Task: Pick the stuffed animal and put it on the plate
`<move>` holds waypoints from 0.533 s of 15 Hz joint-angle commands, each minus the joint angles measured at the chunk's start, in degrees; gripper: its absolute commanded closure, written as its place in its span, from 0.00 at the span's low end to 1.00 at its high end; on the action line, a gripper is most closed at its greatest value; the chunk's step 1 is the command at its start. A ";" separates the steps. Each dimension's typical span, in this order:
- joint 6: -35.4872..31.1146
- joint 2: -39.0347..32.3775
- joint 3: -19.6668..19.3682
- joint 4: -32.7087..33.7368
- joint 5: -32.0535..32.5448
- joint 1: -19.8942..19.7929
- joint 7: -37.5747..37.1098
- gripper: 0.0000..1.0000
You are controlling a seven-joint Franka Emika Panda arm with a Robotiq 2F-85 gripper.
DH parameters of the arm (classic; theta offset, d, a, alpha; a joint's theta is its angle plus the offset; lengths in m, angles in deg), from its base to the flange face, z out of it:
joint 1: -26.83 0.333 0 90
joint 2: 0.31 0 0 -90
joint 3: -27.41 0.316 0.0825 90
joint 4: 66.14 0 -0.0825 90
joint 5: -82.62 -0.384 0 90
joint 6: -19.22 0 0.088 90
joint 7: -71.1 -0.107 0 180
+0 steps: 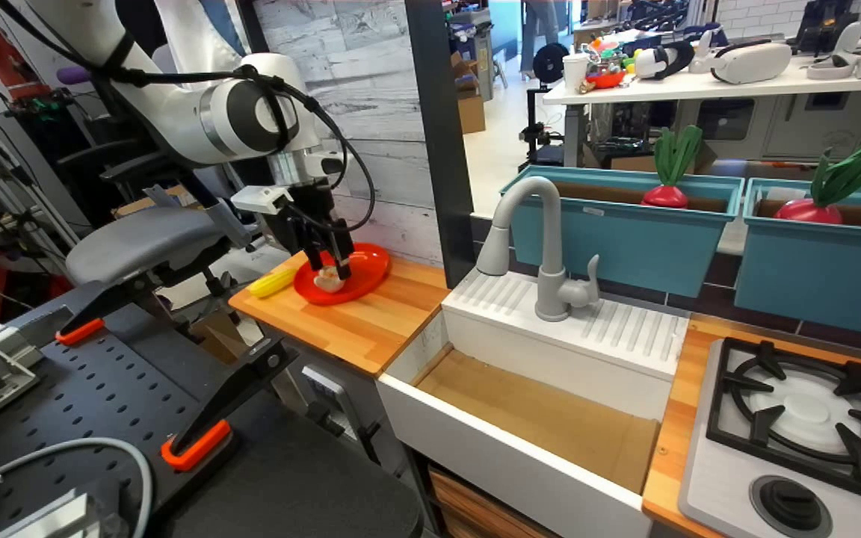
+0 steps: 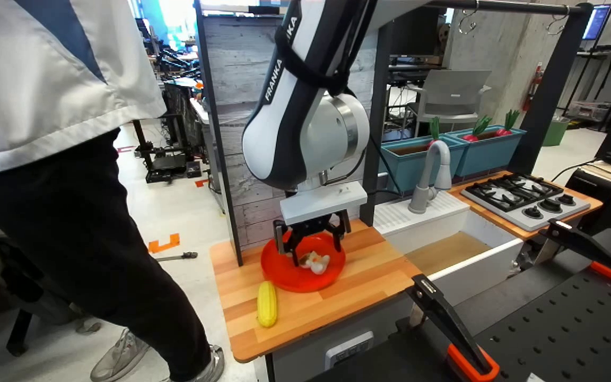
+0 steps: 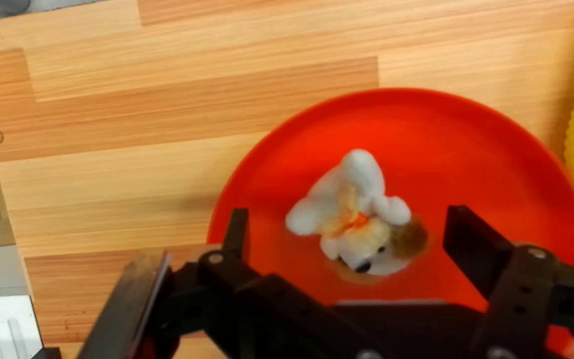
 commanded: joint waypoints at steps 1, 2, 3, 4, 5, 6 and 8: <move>0.70 5.78 0.51 -5.41 0.43 0.22 -0.47 0.00; 0.44 7.41 0.50 -7.17 0.57 0.43 -0.57 0.00; 0.48 9.46 0.50 -9.39 0.87 0.70 -0.48 0.00; 0.73 11.40 0.99 -11.42 0.89 0.44 0.25 0.00; 0.59 13.83 1.22 -14.24 1.15 0.50 0.75 0.00; 0.09 16.14 1.37 -16.97 1.43 0.63 0.99 0.00; -0.29 20.48 1.69 -22.00 1.90 0.62 1.13 0.00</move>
